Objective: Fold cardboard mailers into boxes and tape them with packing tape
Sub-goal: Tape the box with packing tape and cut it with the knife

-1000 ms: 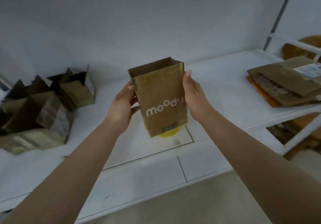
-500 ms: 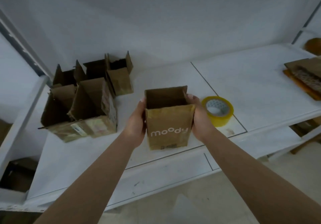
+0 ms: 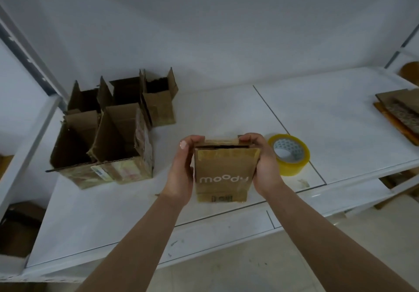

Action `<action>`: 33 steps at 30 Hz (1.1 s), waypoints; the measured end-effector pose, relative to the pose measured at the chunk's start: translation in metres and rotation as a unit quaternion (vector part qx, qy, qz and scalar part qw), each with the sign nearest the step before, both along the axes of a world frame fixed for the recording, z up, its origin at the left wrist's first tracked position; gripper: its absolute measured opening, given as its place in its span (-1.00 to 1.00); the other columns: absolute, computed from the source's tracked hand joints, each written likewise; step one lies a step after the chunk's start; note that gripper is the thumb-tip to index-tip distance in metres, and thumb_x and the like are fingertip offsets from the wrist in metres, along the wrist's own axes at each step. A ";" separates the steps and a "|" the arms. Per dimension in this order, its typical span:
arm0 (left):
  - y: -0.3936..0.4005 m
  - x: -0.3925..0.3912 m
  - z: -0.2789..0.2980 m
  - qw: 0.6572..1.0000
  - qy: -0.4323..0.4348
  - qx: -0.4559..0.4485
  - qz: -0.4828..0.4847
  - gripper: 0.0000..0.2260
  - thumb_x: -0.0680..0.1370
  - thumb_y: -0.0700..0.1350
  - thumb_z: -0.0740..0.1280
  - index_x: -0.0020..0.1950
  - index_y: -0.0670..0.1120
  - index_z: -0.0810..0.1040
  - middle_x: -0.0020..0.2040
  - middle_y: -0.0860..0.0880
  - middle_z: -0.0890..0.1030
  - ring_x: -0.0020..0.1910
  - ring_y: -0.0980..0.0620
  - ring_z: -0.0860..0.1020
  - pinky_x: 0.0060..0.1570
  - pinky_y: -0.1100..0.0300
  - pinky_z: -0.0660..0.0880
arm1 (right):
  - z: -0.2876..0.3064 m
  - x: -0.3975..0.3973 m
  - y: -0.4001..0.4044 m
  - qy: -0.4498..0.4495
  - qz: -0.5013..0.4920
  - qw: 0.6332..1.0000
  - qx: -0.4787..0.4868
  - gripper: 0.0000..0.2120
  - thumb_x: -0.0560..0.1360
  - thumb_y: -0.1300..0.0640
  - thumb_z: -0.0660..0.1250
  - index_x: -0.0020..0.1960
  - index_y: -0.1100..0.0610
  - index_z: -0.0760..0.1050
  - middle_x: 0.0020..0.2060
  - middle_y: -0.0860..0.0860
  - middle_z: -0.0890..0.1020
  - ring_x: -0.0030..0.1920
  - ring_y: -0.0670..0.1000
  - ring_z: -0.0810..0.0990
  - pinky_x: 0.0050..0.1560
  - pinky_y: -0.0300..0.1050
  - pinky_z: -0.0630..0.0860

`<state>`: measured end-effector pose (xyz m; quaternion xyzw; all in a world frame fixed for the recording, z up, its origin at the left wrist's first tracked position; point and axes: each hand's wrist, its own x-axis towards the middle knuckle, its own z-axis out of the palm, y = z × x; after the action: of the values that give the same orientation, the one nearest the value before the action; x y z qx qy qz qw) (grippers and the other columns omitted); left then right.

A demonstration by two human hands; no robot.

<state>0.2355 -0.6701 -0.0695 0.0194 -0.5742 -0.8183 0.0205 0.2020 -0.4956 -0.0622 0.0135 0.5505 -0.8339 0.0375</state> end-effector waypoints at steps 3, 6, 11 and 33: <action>0.002 0.007 -0.005 0.998 0.020 -0.065 0.016 -0.67 0.51 0.21 0.23 0.13 0.03 0.49 0.08 0.11 0.56 0.08 0.04 0.51 -0.01 0.07 0.53 | -0.005 0.001 -0.001 0.029 0.002 0.999 -0.020 -0.72 0.57 0.05 0.10 -0.11 0.08 0.56 -0.16 0.00 0.66 -0.15 -0.02 0.64 -0.23 -0.13 0.58; 0.001 0.002 -0.007 0.997 0.001 -0.056 0.046 -0.90 0.55 -0.03 0.27 0.03 0.06 0.53 0.00 0.13 0.57 0.00 0.05 0.48 -0.10 0.14 0.48 | -0.010 0.002 -0.002 0.073 -0.003 0.996 0.053 -0.88 0.56 0.10 0.23 -0.08 0.08 0.53 -0.13 -0.04 0.61 -0.11 -0.05 0.58 -0.16 -0.15 0.54; 0.000 -0.003 -0.006 0.997 -0.021 -0.061 0.041 -0.81 0.63 -0.20 0.20 0.08 0.07 0.53 -0.01 0.00 0.53 -0.10 0.05 0.49 -0.29 0.22 0.50 | -0.007 -0.003 0.009 0.107 0.021 0.987 0.118 -0.89 0.52 0.23 0.27 0.00 0.11 0.54 -0.13 -0.11 0.62 -0.10 -0.15 0.58 -0.16 -0.30 0.51; 0.003 -0.002 0.001 0.994 -0.024 -0.101 0.033 -0.81 0.66 -0.13 0.17 0.10 0.15 0.49 0.00 0.04 0.52 -0.11 0.10 0.51 -0.25 0.21 0.52 | 0.100 -0.017 0.084 0.069 0.043 0.917 0.391 -0.88 0.50 0.13 0.40 -0.17 0.17 0.61 -0.33 0.00 0.64 -0.29 -0.04 0.62 -0.27 -0.23 0.47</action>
<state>0.2334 -0.6667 -0.0685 0.0556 -0.6532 -0.7543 0.0360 0.1846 -0.4119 0.0379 -0.0539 0.8339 -0.5486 0.0267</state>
